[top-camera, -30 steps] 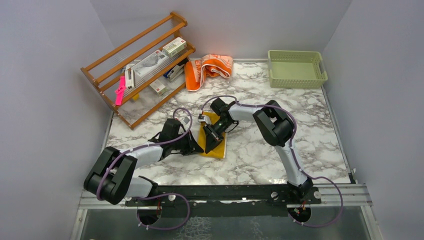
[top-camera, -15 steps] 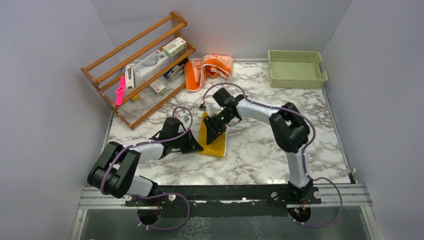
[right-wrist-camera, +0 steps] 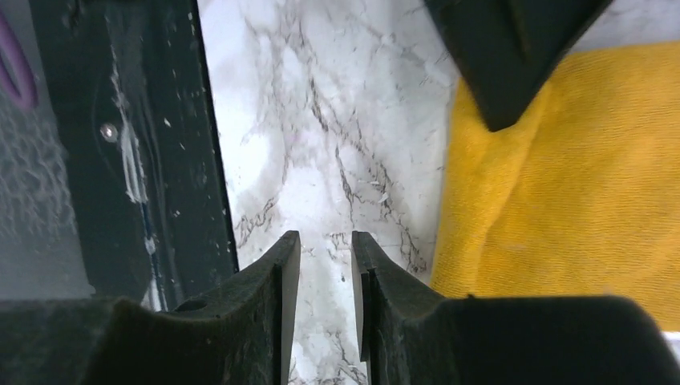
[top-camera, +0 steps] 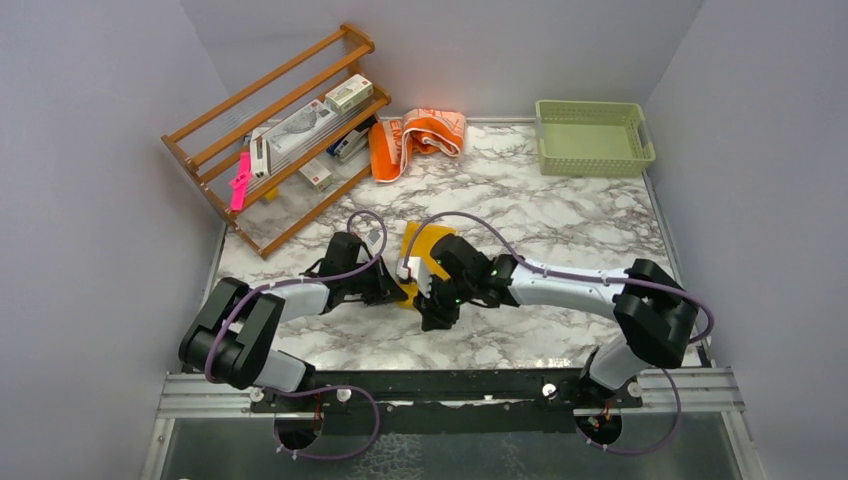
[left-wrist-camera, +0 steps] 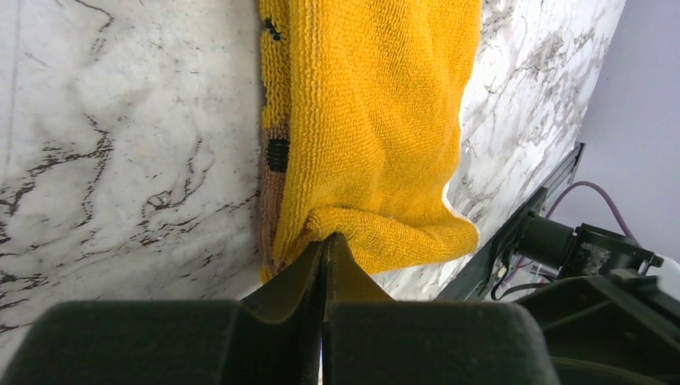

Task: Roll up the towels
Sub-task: Roll the towel at the center of the board.

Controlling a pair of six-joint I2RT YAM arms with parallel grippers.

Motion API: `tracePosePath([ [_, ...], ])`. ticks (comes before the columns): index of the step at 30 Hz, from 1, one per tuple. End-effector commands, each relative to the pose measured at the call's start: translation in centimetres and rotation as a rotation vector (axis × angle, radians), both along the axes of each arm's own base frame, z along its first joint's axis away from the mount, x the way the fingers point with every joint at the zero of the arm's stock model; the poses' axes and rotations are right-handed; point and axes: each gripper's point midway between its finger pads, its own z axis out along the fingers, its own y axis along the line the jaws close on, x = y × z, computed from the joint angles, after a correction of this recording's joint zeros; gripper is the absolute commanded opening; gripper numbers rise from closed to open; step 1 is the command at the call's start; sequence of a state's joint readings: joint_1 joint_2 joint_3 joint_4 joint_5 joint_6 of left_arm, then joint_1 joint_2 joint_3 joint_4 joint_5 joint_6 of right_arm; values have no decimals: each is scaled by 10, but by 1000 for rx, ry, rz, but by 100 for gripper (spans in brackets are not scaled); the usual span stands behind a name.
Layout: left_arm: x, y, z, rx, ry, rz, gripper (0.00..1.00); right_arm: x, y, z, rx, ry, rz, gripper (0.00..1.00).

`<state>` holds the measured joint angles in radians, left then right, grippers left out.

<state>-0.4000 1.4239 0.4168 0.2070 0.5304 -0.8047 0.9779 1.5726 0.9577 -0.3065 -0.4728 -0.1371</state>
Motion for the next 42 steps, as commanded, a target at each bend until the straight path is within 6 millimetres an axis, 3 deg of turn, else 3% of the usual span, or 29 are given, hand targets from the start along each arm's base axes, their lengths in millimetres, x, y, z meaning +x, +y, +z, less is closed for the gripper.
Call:
tracePosePath([
  [1,-2,17,-21,98,22,24,0,11,10,-8,21,-120,19,29],
  [7,-5,20,-21,99,23,25,0,25,19,-9,7,-144,-29,16],
  [13,-7,24,-23,106,26,20,0,32,7,-46,-157,-75,-62,7],
  [21,-5,30,-21,111,22,21,0,58,-17,-33,-141,-40,-185,5],
  [24,-4,32,-21,113,19,20,0,62,-24,-30,-145,-29,-206,5],
  [30,-5,32,-21,112,18,14,0,60,-33,-46,-206,4,-211,5],
  [34,-4,31,-18,104,12,13,0,62,-26,-34,-178,-27,-205,11],
  [42,-1,29,-15,98,10,8,0,48,10,-14,-205,-310,-126,28],
])
